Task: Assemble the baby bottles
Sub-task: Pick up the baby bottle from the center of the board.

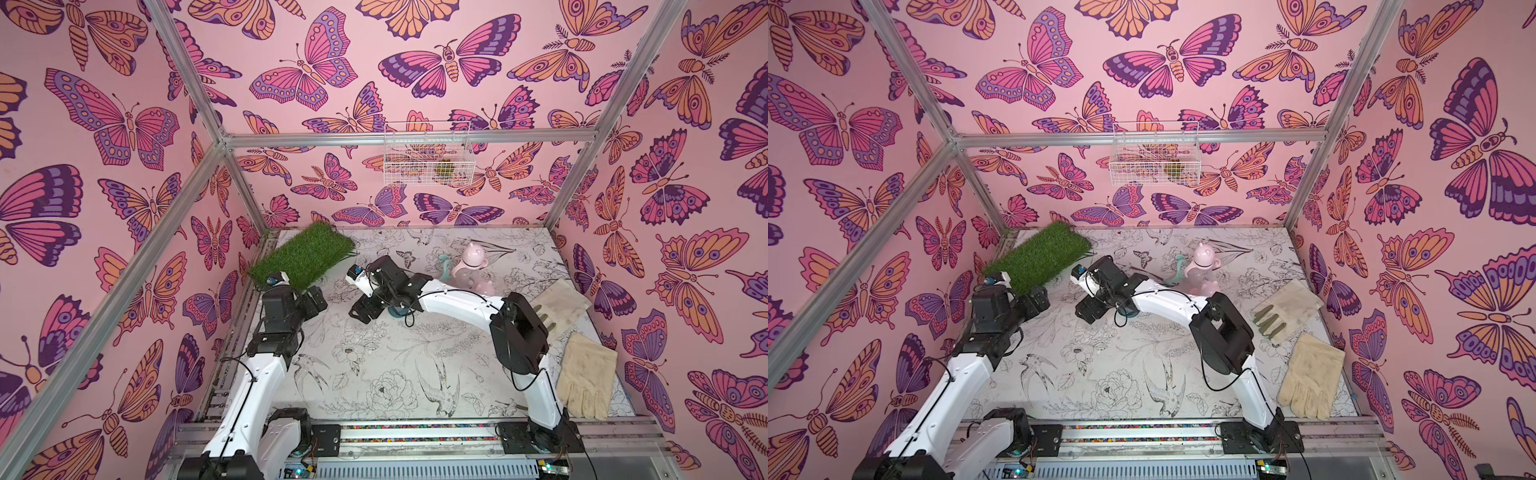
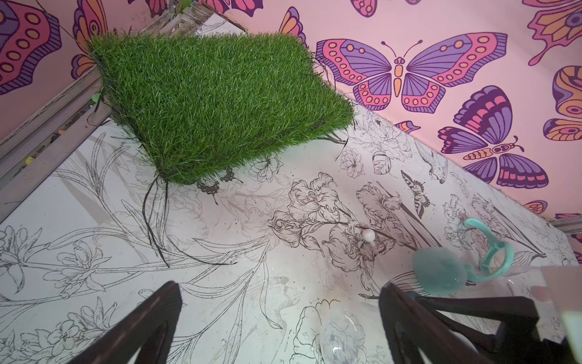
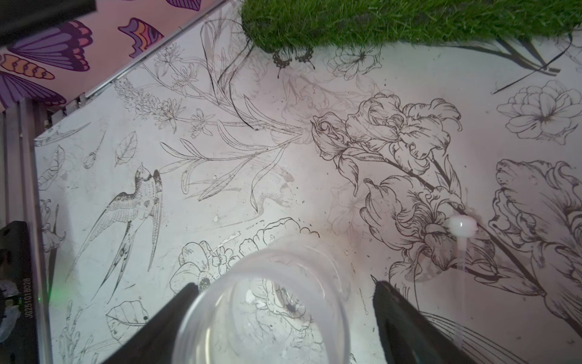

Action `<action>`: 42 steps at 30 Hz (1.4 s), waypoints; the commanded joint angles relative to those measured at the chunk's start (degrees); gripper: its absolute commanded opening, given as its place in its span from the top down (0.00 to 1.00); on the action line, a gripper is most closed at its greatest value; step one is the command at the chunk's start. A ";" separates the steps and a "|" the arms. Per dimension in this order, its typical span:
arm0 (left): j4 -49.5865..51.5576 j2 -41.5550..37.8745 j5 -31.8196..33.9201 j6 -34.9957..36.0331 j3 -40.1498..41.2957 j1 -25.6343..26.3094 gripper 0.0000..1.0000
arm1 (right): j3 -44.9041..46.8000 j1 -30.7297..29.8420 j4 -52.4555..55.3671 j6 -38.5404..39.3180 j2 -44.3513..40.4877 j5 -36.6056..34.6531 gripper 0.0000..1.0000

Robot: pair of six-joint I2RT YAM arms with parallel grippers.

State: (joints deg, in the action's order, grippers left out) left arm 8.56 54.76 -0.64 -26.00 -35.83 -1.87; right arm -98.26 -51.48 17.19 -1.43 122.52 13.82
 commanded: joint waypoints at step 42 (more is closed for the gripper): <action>-25.26 -1.88 -42.74 27.18 1.70 22.56 0.00 | 4.64 10.33 16.80 -12.62 -37.60 14.46 0.76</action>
State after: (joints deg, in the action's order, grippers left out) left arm -15.42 53.15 -39.03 -2.42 -32.77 20.08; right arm -95.70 -41.01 35.27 -10.52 86.61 22.44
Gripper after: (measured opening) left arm 0.999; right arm 0.622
